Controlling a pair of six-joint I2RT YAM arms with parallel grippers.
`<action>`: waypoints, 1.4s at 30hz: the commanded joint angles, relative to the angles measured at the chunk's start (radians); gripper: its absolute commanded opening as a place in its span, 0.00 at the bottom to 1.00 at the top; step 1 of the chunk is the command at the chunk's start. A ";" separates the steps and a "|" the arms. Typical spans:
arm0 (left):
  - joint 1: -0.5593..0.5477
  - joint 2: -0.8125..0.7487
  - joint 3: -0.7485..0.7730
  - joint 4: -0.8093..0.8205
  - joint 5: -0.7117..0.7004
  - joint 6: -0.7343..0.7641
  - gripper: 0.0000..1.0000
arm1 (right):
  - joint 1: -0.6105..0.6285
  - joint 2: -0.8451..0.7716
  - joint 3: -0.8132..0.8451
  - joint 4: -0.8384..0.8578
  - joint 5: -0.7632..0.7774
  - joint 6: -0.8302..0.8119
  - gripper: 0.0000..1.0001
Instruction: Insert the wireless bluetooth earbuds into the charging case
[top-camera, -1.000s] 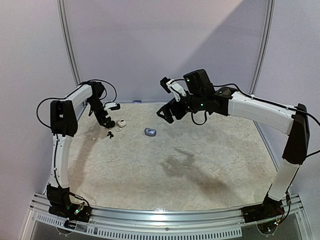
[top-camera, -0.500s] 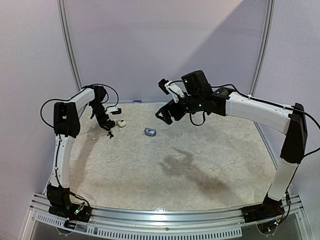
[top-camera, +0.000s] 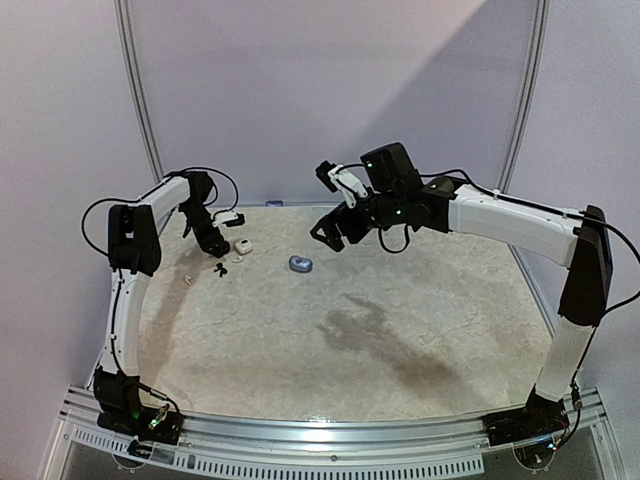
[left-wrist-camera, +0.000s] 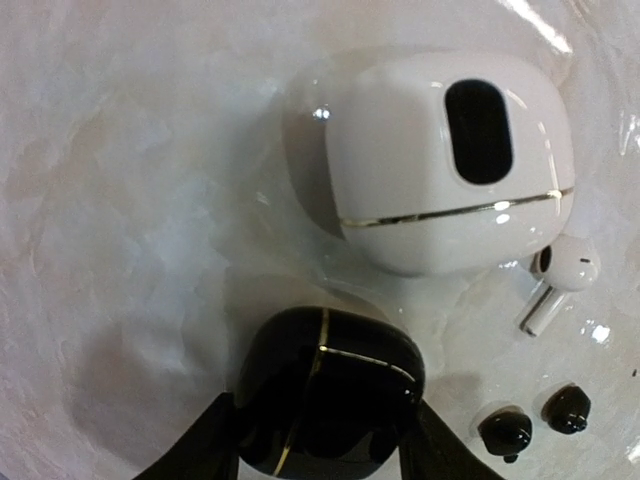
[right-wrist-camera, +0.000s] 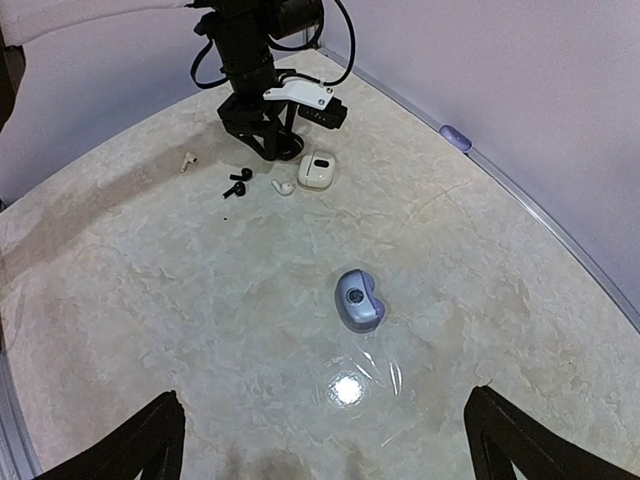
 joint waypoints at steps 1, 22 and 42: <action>-0.016 0.048 0.016 0.017 0.020 -0.008 0.48 | -0.004 0.017 0.033 -0.019 -0.009 0.008 0.99; -0.053 -0.470 -0.311 0.300 0.080 -0.042 0.00 | -0.071 0.008 0.132 -0.041 -0.032 0.286 0.94; -0.577 -1.299 -1.167 0.863 -0.223 0.244 0.00 | -0.004 0.006 0.127 0.177 -0.366 0.588 0.64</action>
